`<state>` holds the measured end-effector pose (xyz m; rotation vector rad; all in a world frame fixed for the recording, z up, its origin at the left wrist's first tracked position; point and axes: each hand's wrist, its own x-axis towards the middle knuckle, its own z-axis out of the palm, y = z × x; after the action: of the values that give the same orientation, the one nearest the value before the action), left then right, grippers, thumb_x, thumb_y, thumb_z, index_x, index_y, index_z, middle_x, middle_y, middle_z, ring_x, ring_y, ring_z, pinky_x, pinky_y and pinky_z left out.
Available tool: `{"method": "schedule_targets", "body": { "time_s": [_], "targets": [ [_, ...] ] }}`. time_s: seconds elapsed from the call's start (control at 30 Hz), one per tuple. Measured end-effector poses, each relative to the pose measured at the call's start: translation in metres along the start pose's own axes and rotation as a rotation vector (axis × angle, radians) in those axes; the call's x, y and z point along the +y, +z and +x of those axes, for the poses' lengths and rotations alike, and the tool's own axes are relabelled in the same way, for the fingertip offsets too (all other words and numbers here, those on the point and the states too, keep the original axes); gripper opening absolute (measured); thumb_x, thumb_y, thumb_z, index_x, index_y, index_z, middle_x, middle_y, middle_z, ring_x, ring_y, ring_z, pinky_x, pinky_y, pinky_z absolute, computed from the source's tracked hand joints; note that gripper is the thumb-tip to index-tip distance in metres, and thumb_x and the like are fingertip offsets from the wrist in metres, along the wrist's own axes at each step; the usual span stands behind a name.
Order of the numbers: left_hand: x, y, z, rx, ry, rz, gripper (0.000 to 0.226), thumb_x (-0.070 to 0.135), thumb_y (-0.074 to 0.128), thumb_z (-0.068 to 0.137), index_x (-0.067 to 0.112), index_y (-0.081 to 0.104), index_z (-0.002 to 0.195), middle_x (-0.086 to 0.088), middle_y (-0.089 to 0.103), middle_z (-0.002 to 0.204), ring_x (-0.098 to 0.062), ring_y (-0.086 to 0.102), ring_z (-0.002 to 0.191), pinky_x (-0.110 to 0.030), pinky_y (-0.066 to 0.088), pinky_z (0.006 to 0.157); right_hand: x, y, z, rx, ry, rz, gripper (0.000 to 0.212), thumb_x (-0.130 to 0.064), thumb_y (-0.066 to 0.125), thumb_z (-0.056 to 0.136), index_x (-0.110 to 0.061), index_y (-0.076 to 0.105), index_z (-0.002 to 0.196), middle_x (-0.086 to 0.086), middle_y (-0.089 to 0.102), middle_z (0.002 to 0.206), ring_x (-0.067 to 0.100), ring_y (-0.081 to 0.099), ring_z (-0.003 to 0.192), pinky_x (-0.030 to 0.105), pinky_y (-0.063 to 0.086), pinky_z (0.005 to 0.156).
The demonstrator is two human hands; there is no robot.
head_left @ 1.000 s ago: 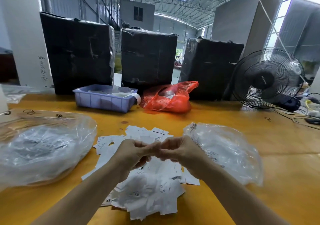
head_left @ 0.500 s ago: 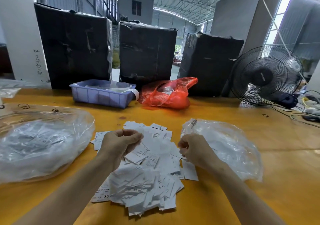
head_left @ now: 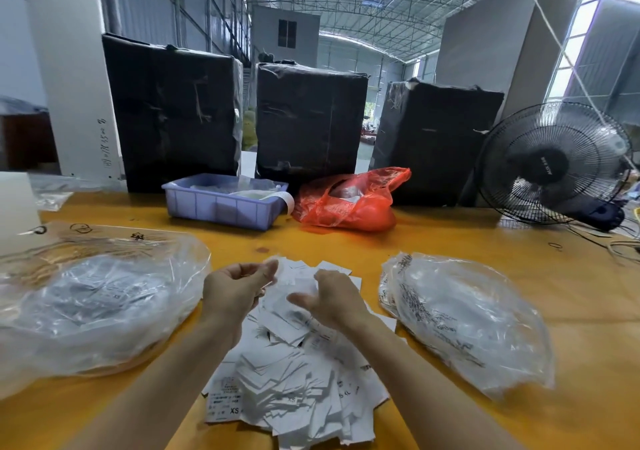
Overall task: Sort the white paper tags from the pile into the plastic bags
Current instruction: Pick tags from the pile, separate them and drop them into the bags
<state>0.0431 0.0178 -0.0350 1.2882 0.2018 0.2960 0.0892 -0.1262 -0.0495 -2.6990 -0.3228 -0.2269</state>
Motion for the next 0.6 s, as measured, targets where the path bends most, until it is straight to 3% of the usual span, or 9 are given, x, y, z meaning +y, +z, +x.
{"method": "schedule_targets", "body": {
  "time_s": [0.07,0.17,0.23,0.3,0.37,0.43,0.6],
  "targets": [
    [-0.001,0.001,-0.001,-0.015,-0.011,0.006,0.02,0.015,0.076,0.074,0.002,0.064,0.083,-0.007,0.068,0.068,-0.012,0.048,0.053,-0.023,0.039,0.055,0.001,0.003,0.001,-0.012,-0.004,-0.066,0.043,-0.039,0.061,0.087,-0.009,0.041,0.062,0.007,0.046,0.067,0.026,0.047,0.076,0.031,0.03,0.06],
    [-0.003,0.001,-0.002,-0.047,-0.048,0.017,0.019,0.013,0.076,0.074,0.001,0.066,0.084,-0.004,0.068,0.061,-0.008,0.049,0.046,-0.022,0.038,0.054,0.009,0.0,0.001,0.024,-0.022,-0.034,0.045,-0.011,0.05,0.087,-0.014,0.021,0.053,0.005,0.023,0.053,0.023,0.032,0.058,0.033,0.021,0.049],
    [-0.005,0.001,-0.002,-0.076,-0.08,0.024,0.017,0.012,0.075,0.075,0.001,0.067,0.084,-0.002,0.068,0.059,-0.006,0.049,0.042,-0.021,0.039,0.052,0.013,-0.009,-0.004,0.093,0.044,0.188,0.045,-0.005,0.05,0.086,-0.015,0.023,0.051,0.003,0.022,0.05,0.017,0.023,0.048,0.031,0.02,0.05],
    [-0.006,0.003,-0.003,-0.107,-0.108,0.018,0.014,0.012,0.074,0.076,0.003,0.067,0.083,-0.001,0.068,0.057,-0.007,0.049,0.046,-0.019,0.04,0.05,0.017,-0.021,-0.013,0.152,0.197,0.675,0.041,-0.002,0.053,0.086,-0.013,0.039,0.049,0.001,0.038,0.049,0.014,0.036,0.046,0.024,0.029,0.048],
    [-0.007,0.005,-0.003,-0.127,-0.126,0.008,0.011,0.013,0.073,0.076,0.004,0.068,0.081,0.0,0.069,0.058,-0.011,0.051,0.052,-0.02,0.042,0.054,0.02,-0.034,-0.022,0.085,0.329,1.171,0.026,-0.001,0.053,0.09,-0.003,0.058,0.064,0.007,0.063,0.063,0.018,0.061,0.061,0.023,0.05,0.056],
    [-0.009,0.008,-0.004,-0.147,-0.14,0.017,0.011,0.014,0.073,0.077,0.005,0.068,0.081,0.0,0.071,0.061,-0.013,0.054,0.058,-0.02,0.044,0.058,0.022,-0.043,-0.032,-0.032,0.431,1.466,0.013,-0.003,0.053,0.091,0.004,0.061,0.084,0.014,0.07,0.071,0.025,0.066,0.073,0.03,0.057,0.065],
    [-0.012,0.013,-0.012,-0.217,-0.173,0.046,0.013,0.013,0.073,0.077,0.003,0.07,0.084,-0.004,0.074,0.07,-0.013,0.058,0.06,-0.014,0.046,0.046,0.026,-0.044,-0.054,-0.169,0.455,1.571,0.015,-0.003,0.053,0.09,0.007,0.063,0.095,0.019,0.07,0.08,0.026,0.069,0.071,0.028,0.058,0.058]
  ]
}}
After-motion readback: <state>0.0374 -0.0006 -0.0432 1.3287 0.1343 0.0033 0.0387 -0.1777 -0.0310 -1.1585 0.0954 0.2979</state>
